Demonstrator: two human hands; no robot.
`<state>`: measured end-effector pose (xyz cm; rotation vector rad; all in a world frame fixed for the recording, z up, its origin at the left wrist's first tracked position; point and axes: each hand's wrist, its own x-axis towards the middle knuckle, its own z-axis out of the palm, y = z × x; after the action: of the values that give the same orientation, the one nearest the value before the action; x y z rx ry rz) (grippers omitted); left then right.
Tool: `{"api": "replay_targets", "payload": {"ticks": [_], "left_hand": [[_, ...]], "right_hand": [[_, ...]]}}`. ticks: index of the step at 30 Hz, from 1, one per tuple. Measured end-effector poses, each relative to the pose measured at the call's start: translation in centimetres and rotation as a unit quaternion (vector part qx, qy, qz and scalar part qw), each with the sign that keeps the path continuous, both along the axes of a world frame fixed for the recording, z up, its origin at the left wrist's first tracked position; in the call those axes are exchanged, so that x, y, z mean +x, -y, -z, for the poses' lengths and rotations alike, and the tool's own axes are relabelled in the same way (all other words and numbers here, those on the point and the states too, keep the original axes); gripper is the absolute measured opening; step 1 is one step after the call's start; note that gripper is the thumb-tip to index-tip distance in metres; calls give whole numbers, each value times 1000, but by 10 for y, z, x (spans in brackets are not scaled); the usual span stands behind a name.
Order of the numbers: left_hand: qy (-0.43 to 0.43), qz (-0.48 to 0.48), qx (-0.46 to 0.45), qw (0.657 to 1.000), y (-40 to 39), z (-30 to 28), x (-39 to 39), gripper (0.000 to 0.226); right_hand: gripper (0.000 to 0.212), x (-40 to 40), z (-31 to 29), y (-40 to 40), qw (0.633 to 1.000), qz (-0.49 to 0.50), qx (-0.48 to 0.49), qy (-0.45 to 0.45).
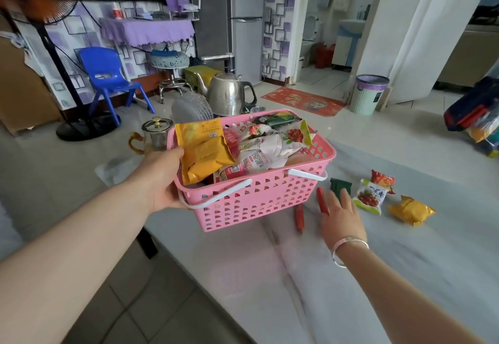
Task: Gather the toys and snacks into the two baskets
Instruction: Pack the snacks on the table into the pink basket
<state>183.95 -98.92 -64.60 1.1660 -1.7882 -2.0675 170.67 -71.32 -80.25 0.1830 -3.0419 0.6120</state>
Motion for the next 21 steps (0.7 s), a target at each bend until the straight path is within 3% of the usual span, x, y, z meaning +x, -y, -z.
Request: {"api": "replay_targets", "payload": {"ticks": [5, 10, 14, 21], "left_hand": [[-2, 5, -6, 1000, 2, 5, -5, 24], [10, 12, 2, 1000, -3, 10, -10, 30], [10, 10, 3, 1000, -9, 8, -9, 26], [11, 11, 1, 1000, -20, 3, 5, 23]], "right_hand": [[46, -46, -4, -8, 999, 19, -3, -42], [37, -63, -7, 1, 997, 35, 68, 33], [26, -55, -7, 3, 996, 67, 62, -18], [33, -35, -14, -8, 995, 51, 89, -20]]}}
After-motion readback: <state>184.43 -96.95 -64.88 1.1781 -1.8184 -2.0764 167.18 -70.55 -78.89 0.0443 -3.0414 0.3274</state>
